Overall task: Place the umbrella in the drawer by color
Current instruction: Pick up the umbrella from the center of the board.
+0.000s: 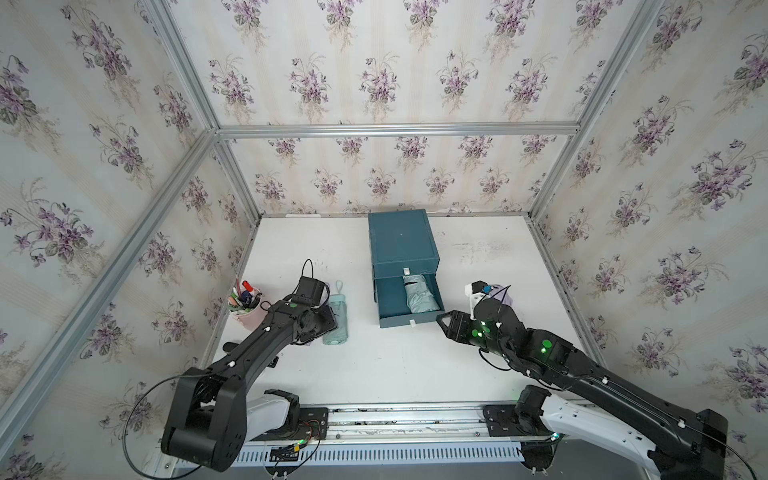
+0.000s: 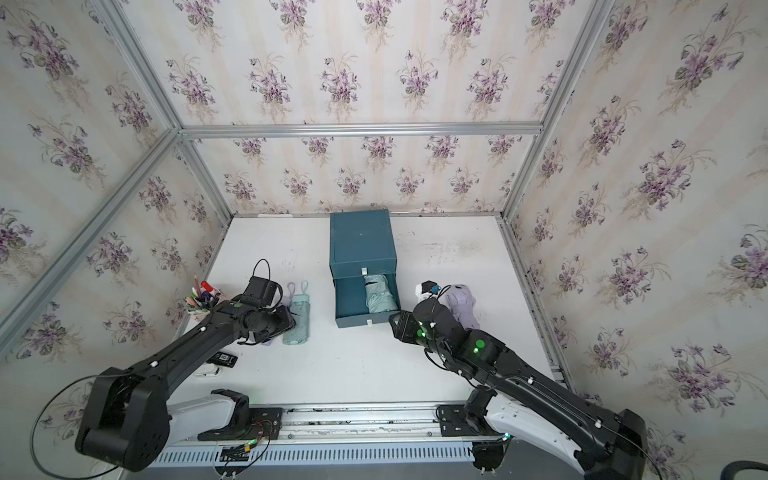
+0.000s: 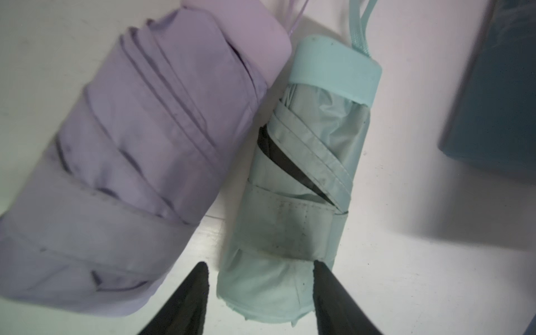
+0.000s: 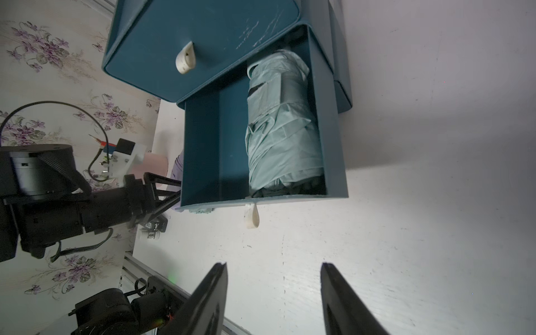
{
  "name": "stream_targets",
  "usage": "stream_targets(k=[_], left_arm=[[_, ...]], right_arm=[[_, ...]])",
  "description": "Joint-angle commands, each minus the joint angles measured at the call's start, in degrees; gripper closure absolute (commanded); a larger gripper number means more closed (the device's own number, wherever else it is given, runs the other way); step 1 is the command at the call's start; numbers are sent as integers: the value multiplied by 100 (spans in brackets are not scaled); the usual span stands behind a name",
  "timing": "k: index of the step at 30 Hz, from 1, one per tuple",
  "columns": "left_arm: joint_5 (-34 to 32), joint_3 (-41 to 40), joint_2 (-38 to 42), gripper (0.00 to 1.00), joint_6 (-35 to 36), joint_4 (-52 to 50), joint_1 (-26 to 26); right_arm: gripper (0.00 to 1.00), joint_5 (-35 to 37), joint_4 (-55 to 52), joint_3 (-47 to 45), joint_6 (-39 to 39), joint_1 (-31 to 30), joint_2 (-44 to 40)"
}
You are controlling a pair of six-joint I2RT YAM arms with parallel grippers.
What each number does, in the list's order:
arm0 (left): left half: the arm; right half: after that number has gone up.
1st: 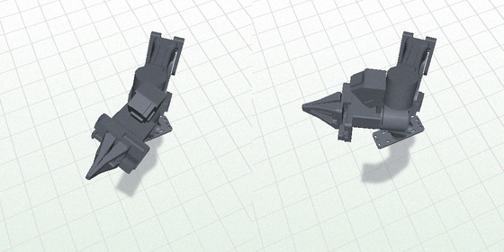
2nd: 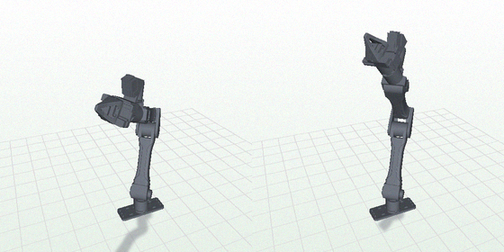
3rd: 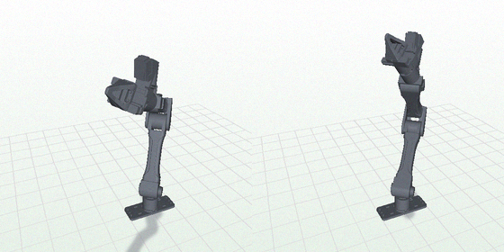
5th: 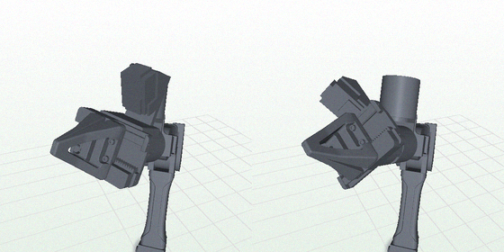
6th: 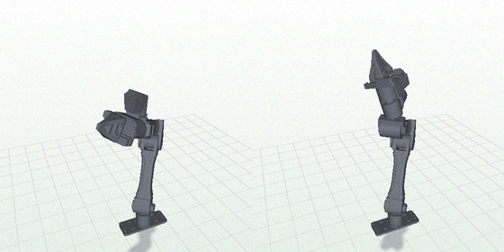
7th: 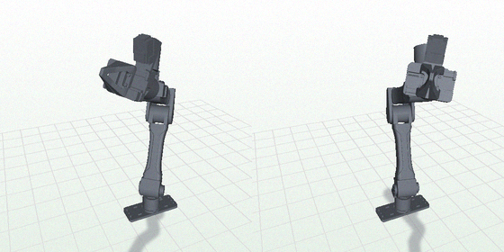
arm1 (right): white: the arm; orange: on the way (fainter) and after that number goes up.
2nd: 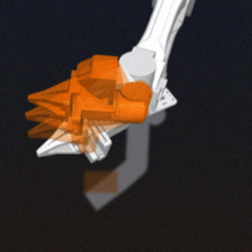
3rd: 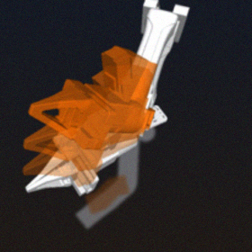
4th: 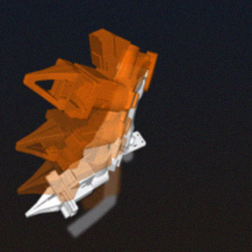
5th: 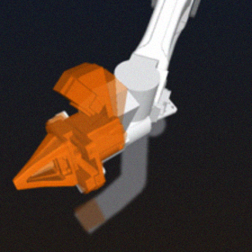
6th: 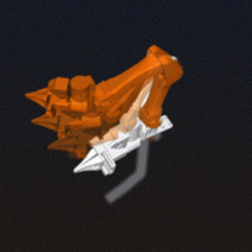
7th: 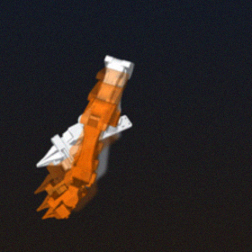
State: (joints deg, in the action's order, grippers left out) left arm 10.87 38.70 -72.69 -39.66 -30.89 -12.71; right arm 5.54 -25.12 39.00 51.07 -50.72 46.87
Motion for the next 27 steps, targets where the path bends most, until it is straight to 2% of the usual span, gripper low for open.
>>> stream_targets(k=[1, 4, 9, 12, 17, 21, 27], left_arm=[[530, 104, -291, 53, 167, 483, 44], [628, 103, -510, 57, 103, 606, 76], [1642, 9, -956, 60, 44, 1118, 50], [1452, -10, -931, 60, 8, 993, 98], [1457, -90, -614, 49, -62, 971, 472], [1591, -76, -585, 48, -50, 1042, 681], [1806, 19, -1209, 51, 46, 1337, 679]], right_arm=[[45, 31, 64, -23, 26, -8, -59], [45, 23, 113, -81, 34, -8, -66], [45, 17, 151, -20, -9, -8, 88], [45, -48, 229, 13, -13, -8, 184], [45, -71, 243, 77, -60, -8, 311], [45, -116, 291, 99, -77, -8, 402], [45, -192, 373, 116, -70, -8, 495]])
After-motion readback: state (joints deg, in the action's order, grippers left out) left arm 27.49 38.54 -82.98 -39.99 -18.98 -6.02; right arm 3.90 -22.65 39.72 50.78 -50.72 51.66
